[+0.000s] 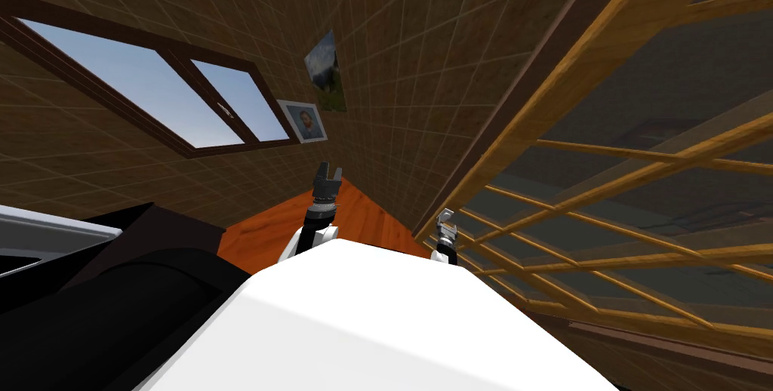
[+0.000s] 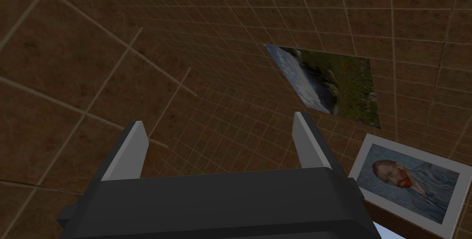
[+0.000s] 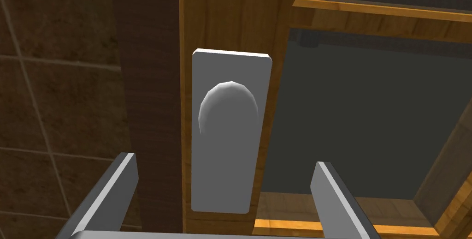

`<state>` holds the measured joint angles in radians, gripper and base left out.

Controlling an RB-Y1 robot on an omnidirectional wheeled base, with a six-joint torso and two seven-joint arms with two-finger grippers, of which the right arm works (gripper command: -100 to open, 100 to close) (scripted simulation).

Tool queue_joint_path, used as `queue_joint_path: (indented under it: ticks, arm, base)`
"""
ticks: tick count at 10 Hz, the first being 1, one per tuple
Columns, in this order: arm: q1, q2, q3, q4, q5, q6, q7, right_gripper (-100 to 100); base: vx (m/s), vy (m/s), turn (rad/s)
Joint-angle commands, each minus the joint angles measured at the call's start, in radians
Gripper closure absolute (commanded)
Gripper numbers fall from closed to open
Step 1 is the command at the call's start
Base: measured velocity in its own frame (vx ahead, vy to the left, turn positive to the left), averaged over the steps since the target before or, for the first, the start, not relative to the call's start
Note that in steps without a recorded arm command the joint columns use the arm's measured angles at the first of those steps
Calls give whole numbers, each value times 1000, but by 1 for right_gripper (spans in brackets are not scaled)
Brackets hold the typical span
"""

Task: Pull the door open

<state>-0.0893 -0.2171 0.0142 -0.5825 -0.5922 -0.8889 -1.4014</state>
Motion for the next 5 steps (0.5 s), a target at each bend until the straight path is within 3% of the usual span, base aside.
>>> queue_joint_path:
  ticks: [1,3,5]
  arm:
    - [5,-22,0,18,-2,-13,-30,-100]
    - [21,-54,-3,24,-6,-18,-65,-100]
    - [21,-54,-3,24,-6,-18,-65,-100]
  base:
    - [89,13,56]
    - [177,5,92]
    - [82,-11,4]
